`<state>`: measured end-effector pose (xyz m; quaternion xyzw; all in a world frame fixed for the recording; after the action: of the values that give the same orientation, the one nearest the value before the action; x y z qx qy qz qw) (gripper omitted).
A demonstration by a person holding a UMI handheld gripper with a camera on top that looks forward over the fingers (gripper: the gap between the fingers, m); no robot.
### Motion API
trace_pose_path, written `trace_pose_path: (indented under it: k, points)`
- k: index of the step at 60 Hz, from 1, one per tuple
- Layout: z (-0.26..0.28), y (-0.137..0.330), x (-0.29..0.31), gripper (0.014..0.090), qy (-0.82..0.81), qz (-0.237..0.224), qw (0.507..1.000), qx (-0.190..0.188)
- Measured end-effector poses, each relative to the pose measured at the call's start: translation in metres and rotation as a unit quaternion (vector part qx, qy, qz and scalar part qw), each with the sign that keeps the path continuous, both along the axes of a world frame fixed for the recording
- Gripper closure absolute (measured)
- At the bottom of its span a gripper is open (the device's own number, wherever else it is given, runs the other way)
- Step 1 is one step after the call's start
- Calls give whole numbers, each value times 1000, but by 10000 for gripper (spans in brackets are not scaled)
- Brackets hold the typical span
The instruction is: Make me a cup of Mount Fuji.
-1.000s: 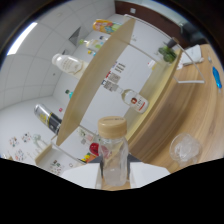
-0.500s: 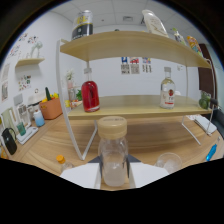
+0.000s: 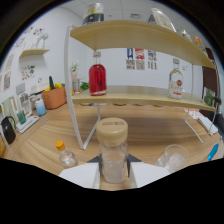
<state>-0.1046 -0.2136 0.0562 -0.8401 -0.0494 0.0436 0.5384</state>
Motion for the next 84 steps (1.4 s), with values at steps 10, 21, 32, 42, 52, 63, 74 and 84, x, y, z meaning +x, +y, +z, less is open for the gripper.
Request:
trace_pose_path:
  k: [10, 21, 32, 42, 52, 63, 74, 84]
  points:
    - [0, -9, -1, 623, 0, -2, 1000, 3]
    - [8, -19, 2, 210, 11, -12, 1000, -16]
    - [59, -42, 14, 187, 25, -24, 999, -3]
    - [97, -71, 47, 182, 10, -46, 999, 7]
    - [90, -95, 96, 184, -10, -77, 997, -15]
    - [116, -95, 136, 185, -7, -106, 994, -23]
    - [225, -51, 141, 186, 10, -93, 994, 51]
    - [314, 4, 131, 189, 26, -66, 991, 113]
